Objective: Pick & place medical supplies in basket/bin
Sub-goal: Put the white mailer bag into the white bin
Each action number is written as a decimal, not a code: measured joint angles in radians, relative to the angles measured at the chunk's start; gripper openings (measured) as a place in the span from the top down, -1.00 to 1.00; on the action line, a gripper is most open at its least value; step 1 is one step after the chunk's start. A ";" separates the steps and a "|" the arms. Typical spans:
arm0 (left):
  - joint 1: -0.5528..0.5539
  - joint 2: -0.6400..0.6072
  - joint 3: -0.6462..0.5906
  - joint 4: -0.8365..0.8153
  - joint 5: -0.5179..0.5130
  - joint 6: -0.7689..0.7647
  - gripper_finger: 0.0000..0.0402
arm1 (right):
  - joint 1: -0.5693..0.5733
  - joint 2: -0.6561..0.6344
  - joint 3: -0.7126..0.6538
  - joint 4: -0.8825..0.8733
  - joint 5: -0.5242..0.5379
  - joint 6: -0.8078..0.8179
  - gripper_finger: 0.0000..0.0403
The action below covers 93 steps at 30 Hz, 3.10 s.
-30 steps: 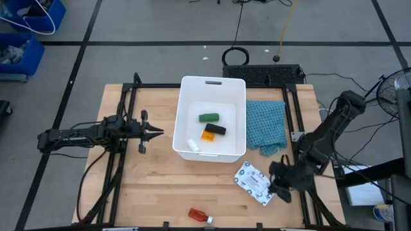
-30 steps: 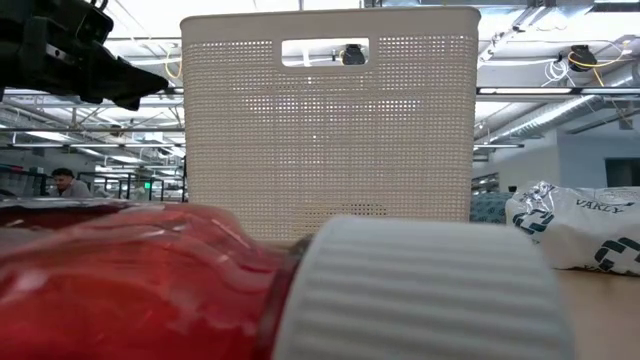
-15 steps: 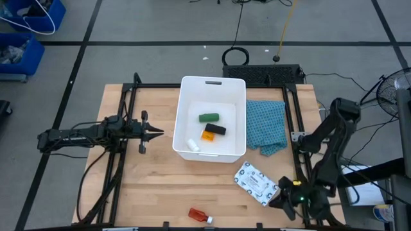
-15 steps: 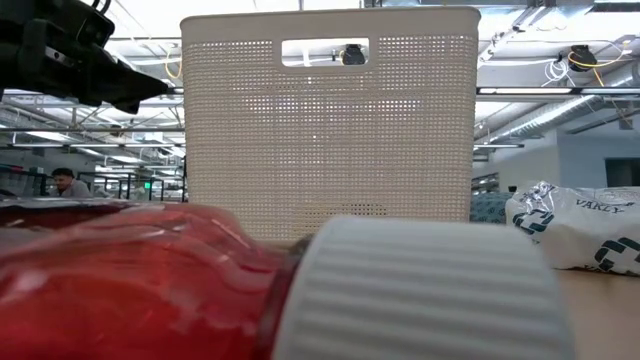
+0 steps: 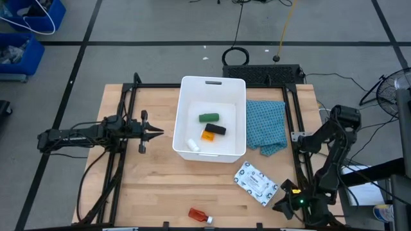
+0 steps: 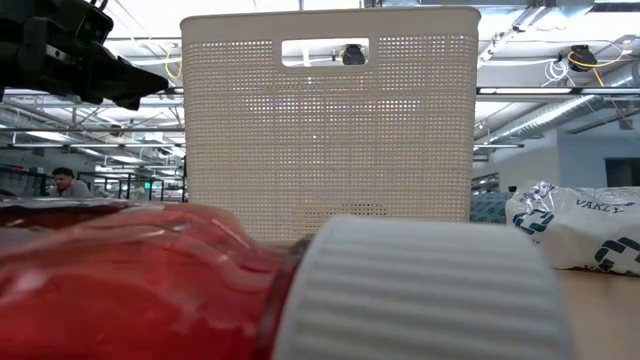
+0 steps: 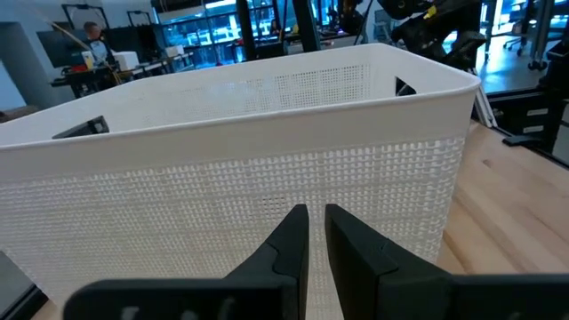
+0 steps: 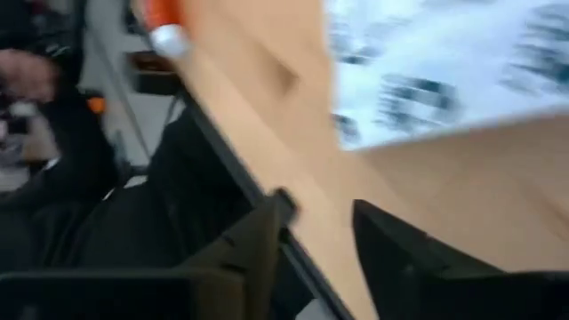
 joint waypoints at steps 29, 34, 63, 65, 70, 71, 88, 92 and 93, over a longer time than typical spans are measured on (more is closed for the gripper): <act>0.000 0.000 0.000 0.000 0.003 -0.023 0.77 | -0.091 0.083 -0.008 -0.119 -0.053 0.029 0.03; 0.000 0.000 0.000 0.000 0.004 -0.023 0.77 | -0.102 0.088 -0.031 -0.120 -0.023 0.030 0.05; 0.000 0.000 0.000 0.001 0.008 -0.031 0.77 | -0.113 0.028 0.108 -0.254 0.141 -0.315 1.00; 0.000 0.000 0.000 0.001 0.008 -0.031 0.77 | -0.114 0.019 0.169 -0.342 0.170 -0.340 1.00; 0.000 0.000 0.000 0.001 0.008 -0.033 0.77 | -0.126 0.018 0.327 -0.556 0.243 -0.407 1.00; 0.000 0.000 0.000 0.001 0.008 -0.034 0.77 | -0.135 0.018 0.359 -0.587 0.252 -0.435 1.00; 0.000 0.000 0.000 -0.002 0.008 -0.034 0.77 | -0.298 -0.032 0.647 -0.711 0.295 -0.968 1.00; 0.000 0.000 0.000 -0.009 0.008 -0.036 0.77 | -0.298 -0.097 0.648 -0.622 0.331 -1.140 1.00; 0.000 0.000 0.000 -0.009 0.008 -0.037 0.77 | -0.298 -0.118 0.648 -0.591 0.348 -1.199 1.00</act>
